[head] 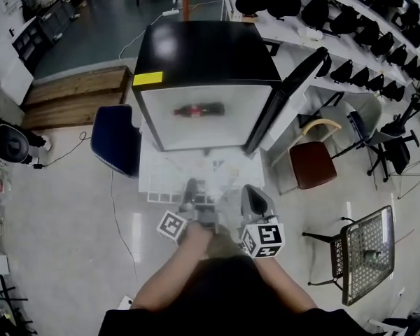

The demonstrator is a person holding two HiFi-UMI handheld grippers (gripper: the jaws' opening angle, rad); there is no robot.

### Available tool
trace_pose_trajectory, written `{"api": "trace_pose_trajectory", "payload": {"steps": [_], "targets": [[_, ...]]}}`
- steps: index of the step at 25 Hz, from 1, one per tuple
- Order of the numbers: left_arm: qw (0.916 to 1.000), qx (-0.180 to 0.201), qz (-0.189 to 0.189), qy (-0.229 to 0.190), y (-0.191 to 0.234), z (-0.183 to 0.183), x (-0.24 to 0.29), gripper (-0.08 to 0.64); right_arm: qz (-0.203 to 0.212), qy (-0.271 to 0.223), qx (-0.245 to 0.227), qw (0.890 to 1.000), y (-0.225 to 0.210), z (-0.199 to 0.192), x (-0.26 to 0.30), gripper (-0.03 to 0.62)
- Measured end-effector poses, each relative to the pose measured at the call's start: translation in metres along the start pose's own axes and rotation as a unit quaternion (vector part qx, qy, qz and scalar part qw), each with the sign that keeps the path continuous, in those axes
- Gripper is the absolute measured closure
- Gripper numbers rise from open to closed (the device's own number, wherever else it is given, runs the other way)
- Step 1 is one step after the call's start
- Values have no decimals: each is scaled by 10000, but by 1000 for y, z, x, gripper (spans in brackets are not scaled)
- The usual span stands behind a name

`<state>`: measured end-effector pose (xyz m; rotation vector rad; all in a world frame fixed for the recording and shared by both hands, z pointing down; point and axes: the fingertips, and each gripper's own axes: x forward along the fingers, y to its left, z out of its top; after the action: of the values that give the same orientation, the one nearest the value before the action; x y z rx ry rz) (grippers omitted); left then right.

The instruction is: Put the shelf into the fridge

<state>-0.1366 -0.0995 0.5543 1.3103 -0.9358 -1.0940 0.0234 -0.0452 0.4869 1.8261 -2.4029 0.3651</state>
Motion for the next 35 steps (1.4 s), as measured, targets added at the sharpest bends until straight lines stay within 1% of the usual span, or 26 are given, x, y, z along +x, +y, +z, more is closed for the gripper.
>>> {"api": "trace_pose_trajectory", "payload": {"steps": [3,6,9,12,16,23,29,32,35], "targets": [[10000,-5,38,-58,4,-1,30,520,79,-35,65,9999,-17,6,26,591],[9999,130,38,-86,8,0,54,522,209,-45,75,9997,-31,9,45,591],[9997,219,32,-140,10,2,77,518,215,-30,164,9996,-50,12,64,591],[9996,196,24,-197,12,5,95,518,223,4,240,9995,-63,15,80,591],[9996,140,52,-235,16,4,113,523,266,25,223,9994,-73,17,96,591],[9996,19,-33,-288,23,2,137,524,536,73,148,9984,-81,21,119,591],[9995,4,-208,-256,20,1,149,526,955,-97,-214,9952,-77,35,129,591],[9989,-46,-335,-313,21,2,154,526,1037,-75,-195,9944,-79,37,138,591],[9987,-77,-346,-374,25,5,158,525,1116,-25,-204,9935,-77,34,146,591]]}}
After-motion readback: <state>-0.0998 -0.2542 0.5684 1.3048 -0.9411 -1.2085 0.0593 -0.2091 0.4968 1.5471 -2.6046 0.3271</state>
